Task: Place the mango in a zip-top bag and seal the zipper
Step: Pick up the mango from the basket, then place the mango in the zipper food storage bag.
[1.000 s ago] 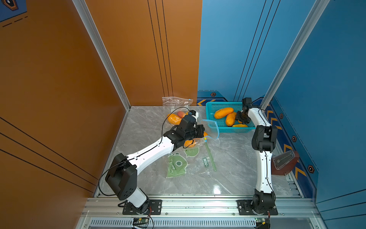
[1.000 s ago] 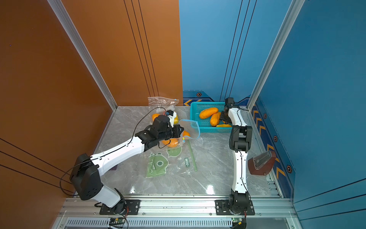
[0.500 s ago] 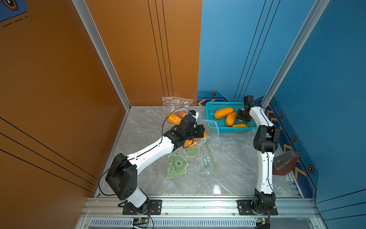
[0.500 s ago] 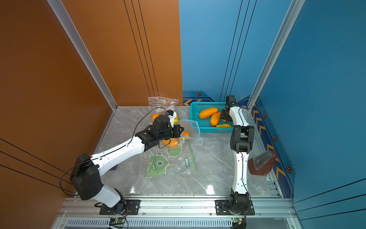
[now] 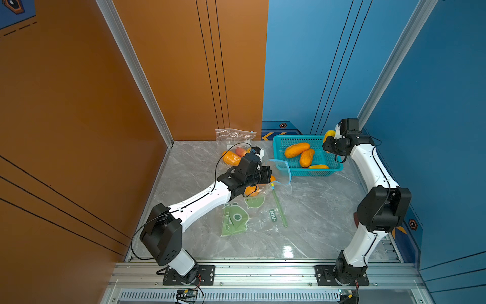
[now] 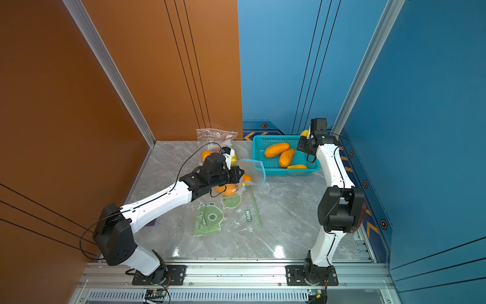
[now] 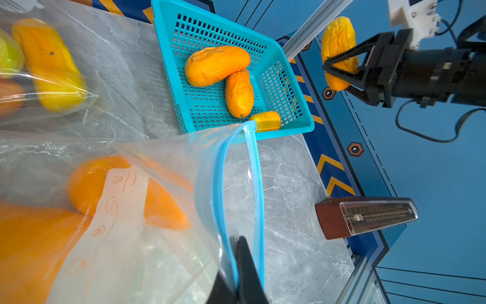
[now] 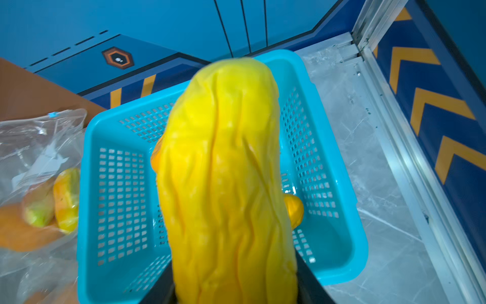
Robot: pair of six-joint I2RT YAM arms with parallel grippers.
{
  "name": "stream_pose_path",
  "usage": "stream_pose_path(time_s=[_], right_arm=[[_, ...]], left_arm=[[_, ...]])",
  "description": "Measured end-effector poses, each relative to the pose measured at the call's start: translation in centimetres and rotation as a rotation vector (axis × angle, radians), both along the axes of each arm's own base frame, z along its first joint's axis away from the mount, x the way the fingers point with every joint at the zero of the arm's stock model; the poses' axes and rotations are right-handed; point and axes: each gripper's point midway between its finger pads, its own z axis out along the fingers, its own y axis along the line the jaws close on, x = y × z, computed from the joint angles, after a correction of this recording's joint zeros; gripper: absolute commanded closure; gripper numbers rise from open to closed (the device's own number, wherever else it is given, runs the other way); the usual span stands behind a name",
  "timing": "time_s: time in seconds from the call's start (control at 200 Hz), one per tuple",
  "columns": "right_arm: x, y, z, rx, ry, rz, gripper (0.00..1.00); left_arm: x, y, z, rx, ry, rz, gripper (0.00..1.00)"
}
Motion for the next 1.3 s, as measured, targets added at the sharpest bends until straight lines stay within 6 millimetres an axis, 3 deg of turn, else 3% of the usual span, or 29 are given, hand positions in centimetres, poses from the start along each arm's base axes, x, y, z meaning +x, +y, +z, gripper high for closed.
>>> stream_pose_path(time_s=[0.39, 0.53, 0.701, 0.971, 1.196, 1.296], right_arm=[[-11.5, 13.1, 3.8, 0.215, -0.04, 0.345, 0.87], [-14.1, 16.6, 3.0, 0.256, 0.005, 0.444, 0.87], [-16.8, 19.0, 0.6, 0.28, 0.105, 0.51, 0.84], [-18.6, 21.5, -1.4, 0.285, 0.191, 0.58, 0.84], [-17.5, 22.8, -4.2, 0.257, 0.274, 0.579, 0.79], [-16.6, 22.9, -4.2, 0.239, 0.269, 0.566, 0.68]], left_arm=[[-0.4, -0.2, 0.1, 0.023, -0.024, -0.044, 1.0], [-0.5, -0.2, 0.2, 0.027, -0.033, -0.056, 1.0], [-0.6, -0.1, 0.7, 0.029, -0.05, -0.064, 1.0], [-0.9, 0.0, 0.7, 0.033, -0.056, -0.072, 1.0], [-1.4, -0.3, 0.4, 0.029, -0.047, -0.095, 1.0], [-1.6, -0.5, 0.4, 0.03, -0.046, -0.107, 1.0]])
